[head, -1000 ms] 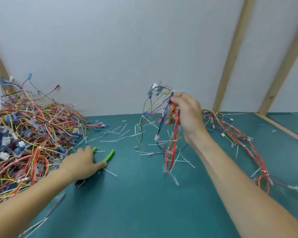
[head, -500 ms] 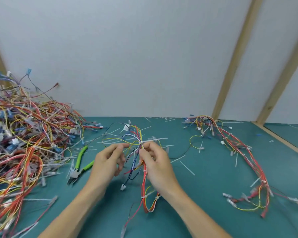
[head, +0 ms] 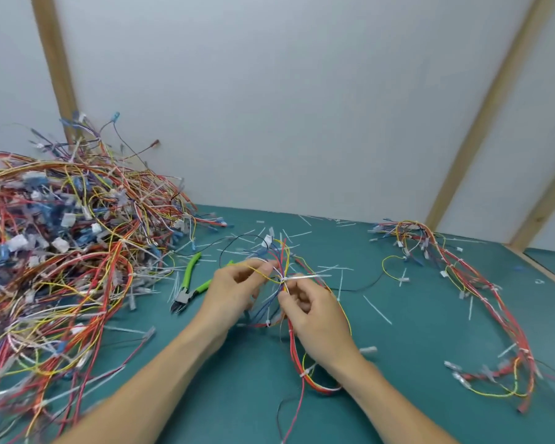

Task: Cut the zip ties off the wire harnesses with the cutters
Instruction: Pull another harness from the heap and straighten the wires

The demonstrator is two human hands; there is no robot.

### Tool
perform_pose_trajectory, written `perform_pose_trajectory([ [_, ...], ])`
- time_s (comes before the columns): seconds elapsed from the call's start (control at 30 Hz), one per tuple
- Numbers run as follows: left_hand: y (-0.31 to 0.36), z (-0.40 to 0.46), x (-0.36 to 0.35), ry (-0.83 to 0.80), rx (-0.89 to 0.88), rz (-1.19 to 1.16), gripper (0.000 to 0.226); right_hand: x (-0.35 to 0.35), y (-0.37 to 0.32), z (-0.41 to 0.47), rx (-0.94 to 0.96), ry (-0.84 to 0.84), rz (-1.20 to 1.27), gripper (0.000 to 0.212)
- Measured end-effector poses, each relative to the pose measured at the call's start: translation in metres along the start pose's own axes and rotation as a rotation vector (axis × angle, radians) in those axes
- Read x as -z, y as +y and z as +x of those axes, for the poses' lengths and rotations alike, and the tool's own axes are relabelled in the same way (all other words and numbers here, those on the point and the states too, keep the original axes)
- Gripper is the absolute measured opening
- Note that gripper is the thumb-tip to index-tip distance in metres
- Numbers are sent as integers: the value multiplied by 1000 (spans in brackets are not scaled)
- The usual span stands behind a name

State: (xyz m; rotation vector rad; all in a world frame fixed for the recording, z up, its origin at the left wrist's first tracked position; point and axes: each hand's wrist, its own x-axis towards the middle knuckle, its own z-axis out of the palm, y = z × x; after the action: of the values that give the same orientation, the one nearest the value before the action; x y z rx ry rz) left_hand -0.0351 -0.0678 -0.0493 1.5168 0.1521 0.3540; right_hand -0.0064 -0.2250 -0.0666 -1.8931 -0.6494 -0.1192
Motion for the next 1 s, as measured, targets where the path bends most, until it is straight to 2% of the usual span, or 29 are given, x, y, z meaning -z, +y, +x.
perform_pose_trajectory([
  [0.1,1,-3,-3,-15,-66,59,9,2,2,1,9,22,-18,9],
  [0.2,-1,-4,-4,-2,-129,112,14,-1,0,0,38,38,22,8],
  [0.4,1,-6,-4,-23,-185,130,10,-3,1,0,52,93,40,13],
  [0.63,-1,-10,-6,134,-409,420,13,1,9,4,11,153,46,13],
  [0.77,-2,-11,-6,177,-420,427,14,0,9,3,38,156,37,12],
  [0.9,-3,-11,-9,78,-384,379,14,0,8,4,79,153,-11,15],
  [1.0,-4,-9,-11,64,-311,266,9,1,10,5,144,161,-101,18],
])
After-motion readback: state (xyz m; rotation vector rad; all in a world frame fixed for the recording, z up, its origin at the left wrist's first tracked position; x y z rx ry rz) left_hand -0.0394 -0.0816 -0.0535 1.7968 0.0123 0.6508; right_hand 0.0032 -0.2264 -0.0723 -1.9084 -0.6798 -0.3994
